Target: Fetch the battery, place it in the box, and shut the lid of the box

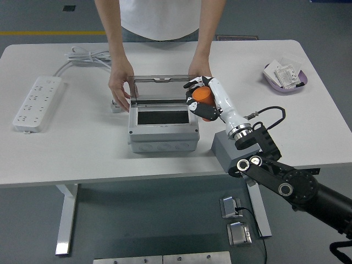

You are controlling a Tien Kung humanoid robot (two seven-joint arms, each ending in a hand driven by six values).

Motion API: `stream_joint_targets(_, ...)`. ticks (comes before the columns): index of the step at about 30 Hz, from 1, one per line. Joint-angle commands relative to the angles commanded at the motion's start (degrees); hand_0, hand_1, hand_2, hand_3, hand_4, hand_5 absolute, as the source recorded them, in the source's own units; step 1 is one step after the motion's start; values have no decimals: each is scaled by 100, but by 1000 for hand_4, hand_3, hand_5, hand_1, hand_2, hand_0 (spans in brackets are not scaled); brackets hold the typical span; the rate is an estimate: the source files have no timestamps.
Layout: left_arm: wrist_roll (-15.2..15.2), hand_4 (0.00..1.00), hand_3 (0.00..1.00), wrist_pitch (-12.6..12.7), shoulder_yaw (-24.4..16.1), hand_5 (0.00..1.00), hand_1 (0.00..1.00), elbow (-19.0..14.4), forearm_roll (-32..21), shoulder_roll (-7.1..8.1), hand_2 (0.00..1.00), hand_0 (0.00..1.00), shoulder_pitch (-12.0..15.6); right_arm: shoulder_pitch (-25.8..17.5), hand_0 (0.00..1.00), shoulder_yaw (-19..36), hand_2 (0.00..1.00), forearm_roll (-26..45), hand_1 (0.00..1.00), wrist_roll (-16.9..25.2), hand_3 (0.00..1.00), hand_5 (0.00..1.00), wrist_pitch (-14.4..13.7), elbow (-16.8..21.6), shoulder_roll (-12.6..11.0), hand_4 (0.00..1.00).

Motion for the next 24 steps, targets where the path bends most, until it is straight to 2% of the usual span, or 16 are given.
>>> stream_joint_targets(5,35,481,567,-8,-76,35,694,-6,75,38,590,641,1,624,219,-535,498,-848,227,-768,549,2,346,-369,368,2)
stream_joint_targets(11,58,481,568,-16,-138,38,694,-10,143,87,590,641,-14,1091,207,-954,493,-1408,209,-1355,543,2,471,-754,682,2)
stream_joint_targets(15,66,480,568,-23,-146,38,694,-13,159,94,591,641,-17,1210,198,-1051,488,-1378,206,-1408,536,2,499,-942,772,2)
stream_joint_targets(24,84,480,568,-34,-187,39,694,-14,216,81,591,641,-28,1235,197,-1007,484,-850,205,-1039,534,2,595,-1207,791,2)
